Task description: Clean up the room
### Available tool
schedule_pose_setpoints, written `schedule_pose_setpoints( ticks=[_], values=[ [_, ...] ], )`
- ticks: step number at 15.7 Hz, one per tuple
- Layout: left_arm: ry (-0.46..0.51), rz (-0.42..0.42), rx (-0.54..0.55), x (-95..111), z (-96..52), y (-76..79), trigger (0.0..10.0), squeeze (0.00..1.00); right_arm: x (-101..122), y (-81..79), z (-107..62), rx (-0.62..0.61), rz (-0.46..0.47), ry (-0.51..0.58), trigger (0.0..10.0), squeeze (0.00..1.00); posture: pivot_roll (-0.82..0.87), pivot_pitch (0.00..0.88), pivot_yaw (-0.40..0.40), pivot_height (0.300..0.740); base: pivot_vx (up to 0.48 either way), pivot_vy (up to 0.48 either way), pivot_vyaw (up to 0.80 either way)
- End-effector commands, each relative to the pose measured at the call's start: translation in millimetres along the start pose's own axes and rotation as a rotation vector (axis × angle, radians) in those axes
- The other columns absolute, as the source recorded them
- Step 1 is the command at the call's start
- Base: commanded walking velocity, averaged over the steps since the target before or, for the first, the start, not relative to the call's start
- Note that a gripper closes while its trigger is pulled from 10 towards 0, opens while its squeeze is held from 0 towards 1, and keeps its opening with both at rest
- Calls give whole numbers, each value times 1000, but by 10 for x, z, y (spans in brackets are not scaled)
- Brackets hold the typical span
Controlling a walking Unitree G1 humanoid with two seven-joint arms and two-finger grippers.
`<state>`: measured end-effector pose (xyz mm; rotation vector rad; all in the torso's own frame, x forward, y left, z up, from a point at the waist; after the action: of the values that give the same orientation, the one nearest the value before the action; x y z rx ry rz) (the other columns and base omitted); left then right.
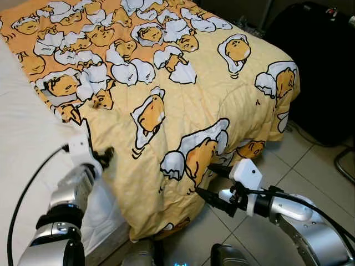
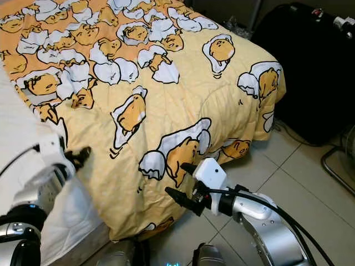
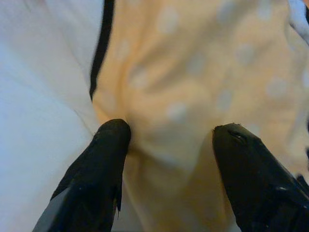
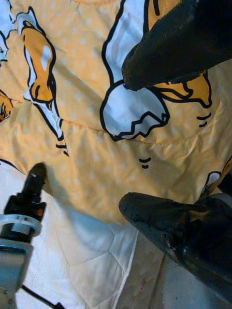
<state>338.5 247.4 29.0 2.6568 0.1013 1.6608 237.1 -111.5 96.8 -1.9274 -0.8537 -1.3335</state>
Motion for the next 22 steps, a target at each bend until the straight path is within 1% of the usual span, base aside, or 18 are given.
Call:
schedule_pose_setpoints(
  ticks=[1, 2, 3, 4, 5, 9, 14, 17, 19, 21, 22],
  values=[
    [-5, -21, -13, -67, -18, -11, 6196, 0, -8, -11, 15, 14, 5, -2, 10000, 0, -89, 138, 63, 740, 0, 0, 0],
    [19, -49, -46, -53, -24, 12, 392, 0, -6, -7, 12, 14, 5, -1, 10000, 0, -89, 137, 63, 740, 0, 0, 0],
    [18, -61, -69, -64, -26, 25, 0, 0, -8, -6, 7, 14, 4, -1, 10000, 0, -88, 134, 63, 740, 0, 0, 0],
    [-3, -24, -75, -110, -33, 15, 0, 0, -12, -8, 1, 15, 5, -2, 10000, 0, -85, 130, 64, 740, 0, 0, 0],
    [-7, -7, -72, -124, -37, 5, 0, 0, -14, -10, -1, 16, 5, -2, 10000, 0, -85, 130, 64, 740, 0, 0, 0],
    [2, -17, -80, -132, -38, -15, 0, 0, -17, -5, 15, 16, 6, 0, 10000, 0, -84, 126, 63, 740, 0, 0, 0],
    [14, 22, -69, -117, -41, -38, 0, 0, -12, 11, 22, 17, 4, 1, 10000, 0, -75, 134, 63, 740, 0, 0, 0],
    [34, 37, -60, -109, -67, -28, 0, 0, -13, 14, 22, 13, 5, 3, 10000, 0, -69, 132, 69, 740, 0, 0, 0],
    [48, 72, -33, -140, -118, 1, 0, 0, -19, 13, 20, 11, 7, 5, 10000, 0, -67, 131, 70, 740, 0, 0, 0],
    [61, 104, 7, -129, -165, -17, 0, 0, -20, 12, 18, 9, 8, 7, 10000, 0, -67, 131, 71, 740, 0, 0, 0],
    [80, 146, 36, -95, -247, -9, 0, 0, -24, 12, 13, 7, 10, 7, 10000, 0, -63, 132, 72, 740, 0, 0, 0]
  ],
)
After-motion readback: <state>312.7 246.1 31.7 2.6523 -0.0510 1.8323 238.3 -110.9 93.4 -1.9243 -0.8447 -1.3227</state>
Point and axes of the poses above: a point about 5 cm out from each wrist's last joint towards the gripper, its own z axis pointing out of the wrist towards the gripper, its own x axis along the axis of the wrist's last joint, y = z × x, the point moved 3 cm from there along z, pointing out of the wrist towards the gripper, and after that the axes turned 11 degrees about z, right-handed, at the moved point
